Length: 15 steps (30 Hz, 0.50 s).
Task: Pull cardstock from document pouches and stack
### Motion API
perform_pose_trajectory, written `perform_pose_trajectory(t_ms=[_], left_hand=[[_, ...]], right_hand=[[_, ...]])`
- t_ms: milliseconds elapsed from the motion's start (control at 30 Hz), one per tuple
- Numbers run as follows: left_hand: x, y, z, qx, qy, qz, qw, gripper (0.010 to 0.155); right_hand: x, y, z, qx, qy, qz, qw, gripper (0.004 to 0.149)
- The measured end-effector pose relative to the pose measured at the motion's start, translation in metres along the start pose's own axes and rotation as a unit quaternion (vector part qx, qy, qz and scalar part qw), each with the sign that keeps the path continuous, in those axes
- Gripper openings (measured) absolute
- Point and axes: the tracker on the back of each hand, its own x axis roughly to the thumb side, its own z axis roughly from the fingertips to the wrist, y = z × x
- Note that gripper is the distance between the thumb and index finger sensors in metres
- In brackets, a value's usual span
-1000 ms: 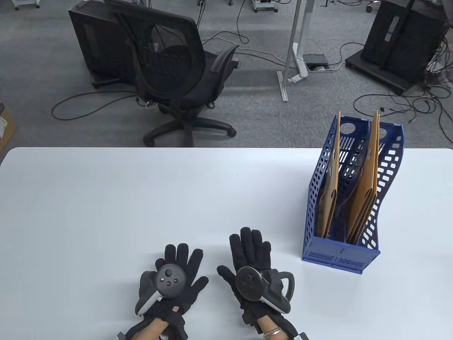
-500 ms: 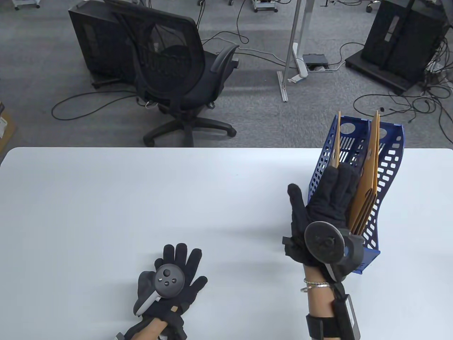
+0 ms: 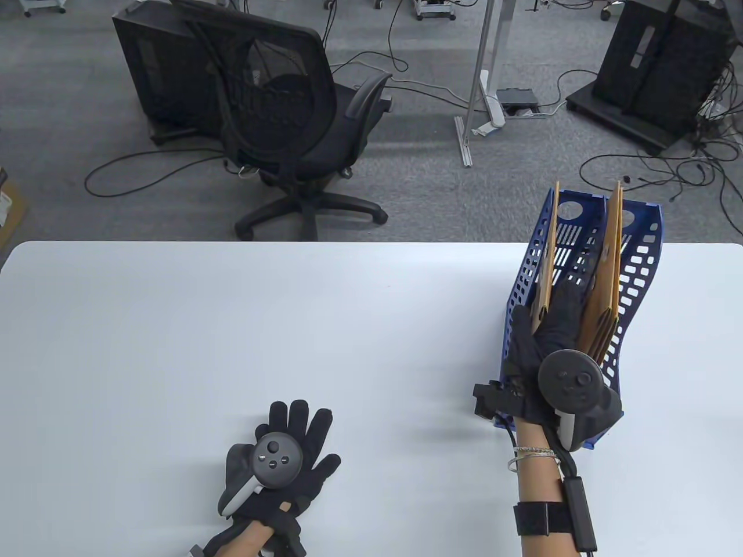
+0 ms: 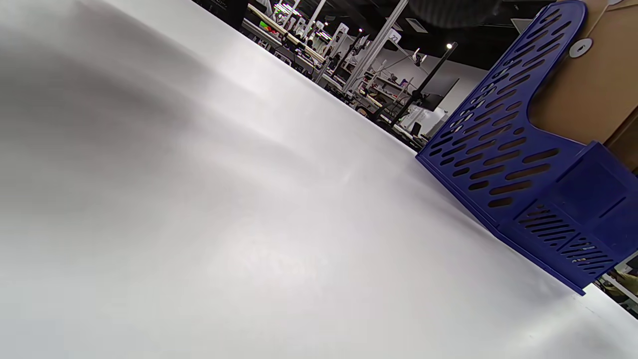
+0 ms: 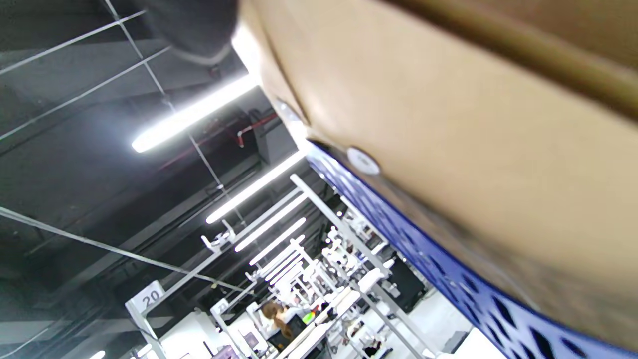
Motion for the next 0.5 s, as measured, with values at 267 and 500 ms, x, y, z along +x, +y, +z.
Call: perform_pose_trajectory(t_ms=[267, 500], left_hand=[[0.000, 0.000, 0.000, -0.002, -0.003, 0.003, 1.000, 0.071], [0.002, 0.003, 0.003, 0.009, -0.012, 0.011, 1.000, 0.071]], right_hand=[[0.007, -0.010, -0.002, -0.033, -0.014, -0.011, 0.999, 0.050], [0.042, -0.035, -0.006, -0.084, -0.066, -0.045, 0.993, 0.049]])
